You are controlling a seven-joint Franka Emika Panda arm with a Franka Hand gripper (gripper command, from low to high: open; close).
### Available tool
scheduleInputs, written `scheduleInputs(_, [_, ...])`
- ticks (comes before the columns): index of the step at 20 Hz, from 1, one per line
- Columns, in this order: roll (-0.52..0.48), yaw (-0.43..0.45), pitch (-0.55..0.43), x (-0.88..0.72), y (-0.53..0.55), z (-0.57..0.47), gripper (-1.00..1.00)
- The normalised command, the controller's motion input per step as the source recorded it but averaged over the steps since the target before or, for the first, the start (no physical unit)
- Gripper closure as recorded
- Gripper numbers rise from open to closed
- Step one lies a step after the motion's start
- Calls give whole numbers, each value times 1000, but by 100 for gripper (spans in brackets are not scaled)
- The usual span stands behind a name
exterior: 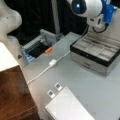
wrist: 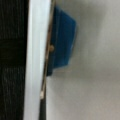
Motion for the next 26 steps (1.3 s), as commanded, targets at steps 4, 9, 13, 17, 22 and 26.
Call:
scheduleInputs(4, [-53,24,165,-76,-279,168,-100])
scheduleInputs(9, [-133,103,163,-73,-421,135,-100])
scheduleInputs(13, [-201,167,143,-33,-489,95,-100])
scheduleInputs(17, [-223,181,122,12,-567,85,-100])
scheduleInputs(22, [-304,185,89,34,-590,51,-100])
scheduleInputs(26, [-321,233,41,3,-517,80,-100])
